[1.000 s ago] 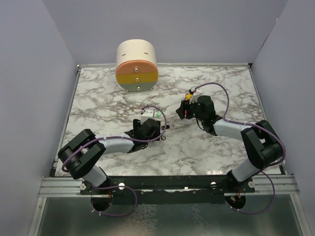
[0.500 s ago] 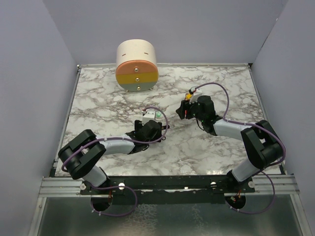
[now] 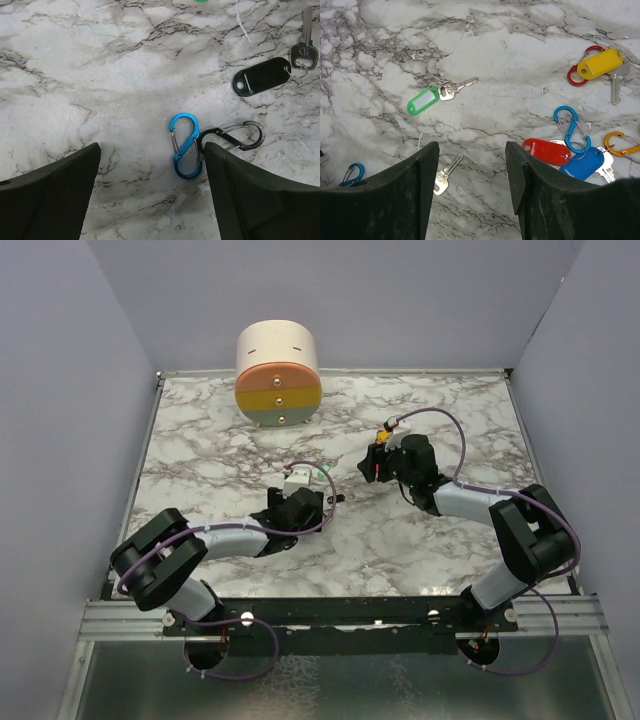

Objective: Put the keys on the keyring

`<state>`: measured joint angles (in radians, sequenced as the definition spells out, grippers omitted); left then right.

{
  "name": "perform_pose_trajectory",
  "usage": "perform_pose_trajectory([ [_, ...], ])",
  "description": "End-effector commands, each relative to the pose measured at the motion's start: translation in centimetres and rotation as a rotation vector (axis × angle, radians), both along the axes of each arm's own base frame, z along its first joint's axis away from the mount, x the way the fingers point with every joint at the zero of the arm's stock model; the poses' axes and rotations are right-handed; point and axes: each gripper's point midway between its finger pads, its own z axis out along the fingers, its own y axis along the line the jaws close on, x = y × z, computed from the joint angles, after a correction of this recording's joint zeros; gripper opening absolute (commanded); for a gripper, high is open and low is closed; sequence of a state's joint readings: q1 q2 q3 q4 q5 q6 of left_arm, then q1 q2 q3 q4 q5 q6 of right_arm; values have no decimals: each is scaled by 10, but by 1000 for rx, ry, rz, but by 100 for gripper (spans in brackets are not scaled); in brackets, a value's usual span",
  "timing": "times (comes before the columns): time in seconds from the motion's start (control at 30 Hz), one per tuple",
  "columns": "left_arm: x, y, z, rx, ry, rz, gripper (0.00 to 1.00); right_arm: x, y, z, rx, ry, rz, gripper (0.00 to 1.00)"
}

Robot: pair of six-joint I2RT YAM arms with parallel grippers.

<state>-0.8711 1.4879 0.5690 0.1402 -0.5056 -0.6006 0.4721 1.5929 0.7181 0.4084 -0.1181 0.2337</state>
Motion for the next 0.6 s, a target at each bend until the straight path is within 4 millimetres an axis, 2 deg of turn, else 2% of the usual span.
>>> perform_pose_trajectory([
  [0.0, -6, 13, 2, 16, -6, 28, 86, -2, 5, 10, 11, -23, 23, 56],
  [0.27, -6, 20, 9, 25, -27, 39, 87, -2, 5, 9, 12, -20, 24, 56],
  [0.57, -2, 4, 36, -58, -92, -33, 87, -1, 6, 8, 10, -19, 28, 56],
])
